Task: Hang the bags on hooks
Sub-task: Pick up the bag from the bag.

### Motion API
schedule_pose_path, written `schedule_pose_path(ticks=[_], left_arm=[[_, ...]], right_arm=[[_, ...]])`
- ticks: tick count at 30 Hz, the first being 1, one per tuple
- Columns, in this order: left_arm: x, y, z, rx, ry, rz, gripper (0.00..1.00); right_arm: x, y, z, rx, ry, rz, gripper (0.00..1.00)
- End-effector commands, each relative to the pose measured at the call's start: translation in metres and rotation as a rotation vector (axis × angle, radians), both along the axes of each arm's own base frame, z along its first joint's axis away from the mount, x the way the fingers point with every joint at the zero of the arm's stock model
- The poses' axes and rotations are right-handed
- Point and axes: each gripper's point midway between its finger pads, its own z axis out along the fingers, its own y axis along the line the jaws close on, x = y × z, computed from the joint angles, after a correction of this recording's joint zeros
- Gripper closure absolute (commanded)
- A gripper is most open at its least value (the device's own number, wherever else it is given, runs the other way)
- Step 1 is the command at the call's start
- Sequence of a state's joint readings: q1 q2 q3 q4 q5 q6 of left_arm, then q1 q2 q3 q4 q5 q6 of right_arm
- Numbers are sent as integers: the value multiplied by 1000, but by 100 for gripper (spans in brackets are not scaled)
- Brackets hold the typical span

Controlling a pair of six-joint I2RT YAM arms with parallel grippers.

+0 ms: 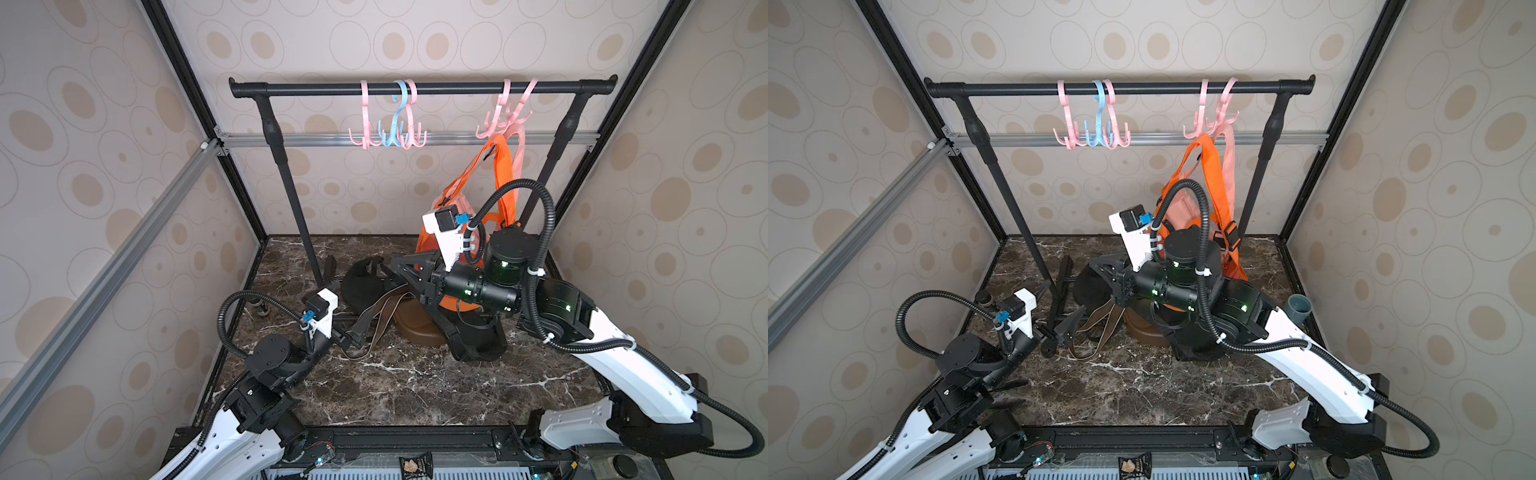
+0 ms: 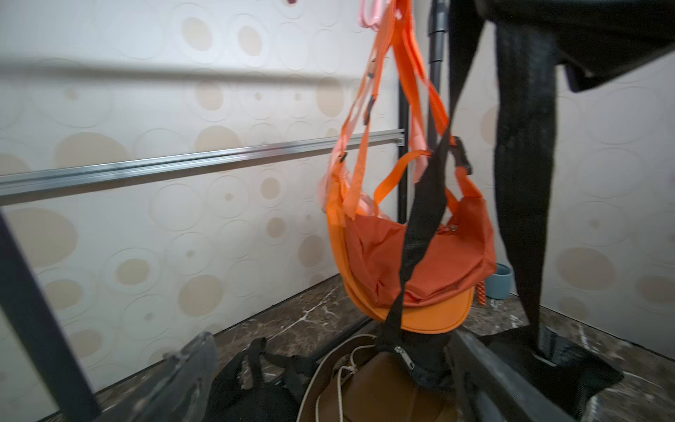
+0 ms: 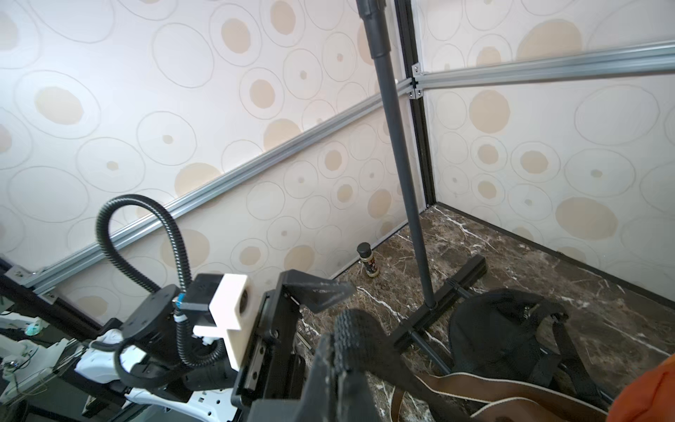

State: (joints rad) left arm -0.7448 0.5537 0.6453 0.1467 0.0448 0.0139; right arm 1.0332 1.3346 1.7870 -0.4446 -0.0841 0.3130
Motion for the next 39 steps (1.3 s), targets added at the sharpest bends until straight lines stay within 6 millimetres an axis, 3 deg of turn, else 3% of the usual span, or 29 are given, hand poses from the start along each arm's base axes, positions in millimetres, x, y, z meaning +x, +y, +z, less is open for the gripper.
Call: schedule_pose_path(ticks=[1, 4, 7, 14, 22, 24, 27, 29, 33, 39], left_arm=[[-31, -31, 35, -49, -52, -269, 0], [-36, -42, 51, -67, -56, -341, 0], [-32, -38, 65, -52, -91, -297, 0], [-7, -31, 75, 34, -113, -152, 0], [-35, -36, 97, 47, -170, -274, 0], [-36, -30, 100, 84, -187, -247, 0], [-18, -4, 108, 74, -203, -56, 0], [-15, 3, 111, 86, -207, -9, 0], [-23, -17, 108, 114, -225, -127, 0], [-22, -42, 98, 142, -236, -229, 0]], right_arm=[[-13, 0, 19, 10, -32, 56, 100], [-18, -4, 42, 37, -58, 71, 100], [-28, -5, 57, 53, -71, 121, 100], [-45, -7, 66, 70, -67, 199, 100], [-29, -14, 66, 58, -97, 97, 100], [-30, -14, 67, 60, -105, 100, 100], [-33, -14, 66, 61, -112, 114, 100], [-33, -14, 65, 62, -115, 113, 100], [-38, -11, 65, 60, -114, 153, 100], [-64, -6, 72, 54, -95, 304, 100]])
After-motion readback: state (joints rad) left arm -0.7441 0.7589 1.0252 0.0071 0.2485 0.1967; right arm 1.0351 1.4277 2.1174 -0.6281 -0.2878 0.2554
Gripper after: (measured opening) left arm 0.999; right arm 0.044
